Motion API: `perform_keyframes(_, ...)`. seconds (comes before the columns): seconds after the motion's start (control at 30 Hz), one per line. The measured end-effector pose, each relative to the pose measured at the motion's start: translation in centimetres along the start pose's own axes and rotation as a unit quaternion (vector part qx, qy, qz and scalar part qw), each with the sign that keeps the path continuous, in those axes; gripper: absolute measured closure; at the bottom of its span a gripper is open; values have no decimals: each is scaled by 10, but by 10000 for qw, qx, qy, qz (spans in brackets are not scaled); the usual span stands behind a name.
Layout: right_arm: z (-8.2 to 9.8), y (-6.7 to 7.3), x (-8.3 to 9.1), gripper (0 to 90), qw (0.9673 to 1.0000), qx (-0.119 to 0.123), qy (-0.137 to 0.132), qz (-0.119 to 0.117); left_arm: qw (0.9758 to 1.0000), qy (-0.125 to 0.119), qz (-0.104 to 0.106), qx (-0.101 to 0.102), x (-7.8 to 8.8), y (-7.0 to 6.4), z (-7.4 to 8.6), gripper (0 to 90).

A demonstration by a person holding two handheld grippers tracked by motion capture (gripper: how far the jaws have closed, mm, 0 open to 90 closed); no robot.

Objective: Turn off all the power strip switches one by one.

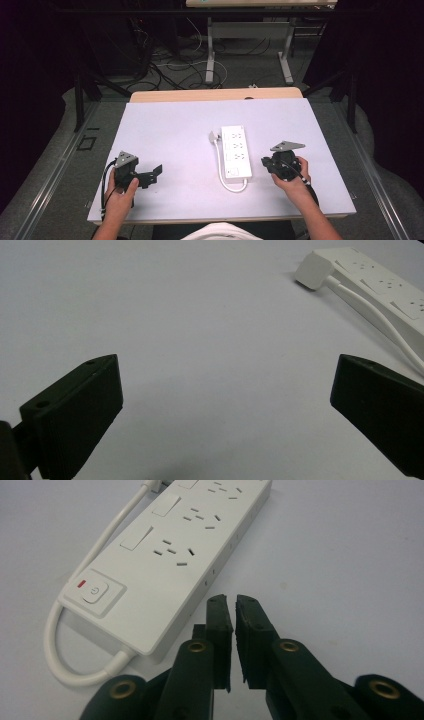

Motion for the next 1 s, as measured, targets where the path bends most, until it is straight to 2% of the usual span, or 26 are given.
perform_keyframes(0.07, -1, 2, -1, 900, 10000, 8, 12, -24, 10000, 4, -10, 8, 0, 0, 0, 3)
perform_keyframes(0.27, -2, 12, -7, 900, 9998, 7, 100, -169, 10000, -9, 6, 1, 0, 1, 0, 3)
perform_keyframes(0.43, -6, 25, -12, 900, 9994, 138, 139, -288, 10000, 34, 13, 5, 0, 0, 1, 4)
perform_keyframes(0.5, -7, 27, -13, 900, 9994, 116, 91, -310, 10000, 32, 10, 3, 0, 1, 1, 4)
perform_keyframes(0.57, -9, 31, -15, 900, 9991, 186, 158, -338, 10000, 19, 14, -3, 0, 1, 0, 4)
perform_keyframes(0.7, -11, 36, -16, 900, 9986, 267, 238, -388, 10000, -28, -11, 0, 0, 1, 1, 4)
perform_keyframes(0.9, -13, 41, -21, 900, 9985, 304, 182, -420, 10000, -26, -3, -13, -1, 1, 1, 4)
perform_keyframes(0.93, -13, 42, -20, 900, 9981, 305, 313, -431, 10000, -26, -2, -14, -1, 1, 1, 3)
perform_keyframes(0.97, -13, 43, -22, 900, 9983, 311, 195, -446, 10000, -26, -1, -15, 0, 1, 1, 4)
perform_keyframes(1.0, -13, 45, -23, 900, 9983, 313, 205, -455, 10000, -29, -4, -12, -1, 1, 1, 4)
Point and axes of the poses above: each handheld gripper's, and its own axes: x roughly backward along the jaws, z roughly out of its underside, y roughly to its left, the point moved 1 cm from there along -x, roughly forward along the jaws, and after that the axes turned 9 degrees about z, right-handed, at the moved point
